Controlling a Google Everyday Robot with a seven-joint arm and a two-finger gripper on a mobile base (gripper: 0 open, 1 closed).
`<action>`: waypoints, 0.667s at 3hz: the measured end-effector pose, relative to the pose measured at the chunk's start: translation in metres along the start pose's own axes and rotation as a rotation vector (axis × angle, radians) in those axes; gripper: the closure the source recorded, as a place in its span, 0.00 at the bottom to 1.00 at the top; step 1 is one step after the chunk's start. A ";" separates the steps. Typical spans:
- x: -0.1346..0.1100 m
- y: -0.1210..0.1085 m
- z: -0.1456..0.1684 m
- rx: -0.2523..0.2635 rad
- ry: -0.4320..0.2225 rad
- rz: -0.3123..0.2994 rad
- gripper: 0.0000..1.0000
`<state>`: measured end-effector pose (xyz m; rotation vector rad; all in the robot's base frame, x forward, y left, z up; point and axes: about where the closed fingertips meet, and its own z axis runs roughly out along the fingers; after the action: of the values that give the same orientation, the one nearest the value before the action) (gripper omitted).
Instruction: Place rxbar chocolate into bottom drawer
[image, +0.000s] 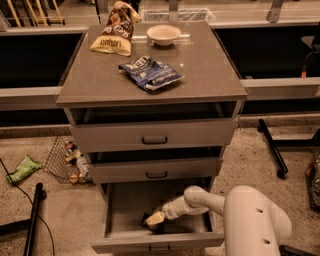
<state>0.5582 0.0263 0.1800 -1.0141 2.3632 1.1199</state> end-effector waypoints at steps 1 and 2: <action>0.000 -0.003 0.000 -0.007 -0.010 -0.001 0.00; -0.002 -0.004 -0.014 -0.003 -0.050 -0.001 0.00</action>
Offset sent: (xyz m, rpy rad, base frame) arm 0.0111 -0.0391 0.0249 0.0716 -0.0563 -0.0754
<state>0.5629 0.0144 0.1883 -0.9770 2.3223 1.1353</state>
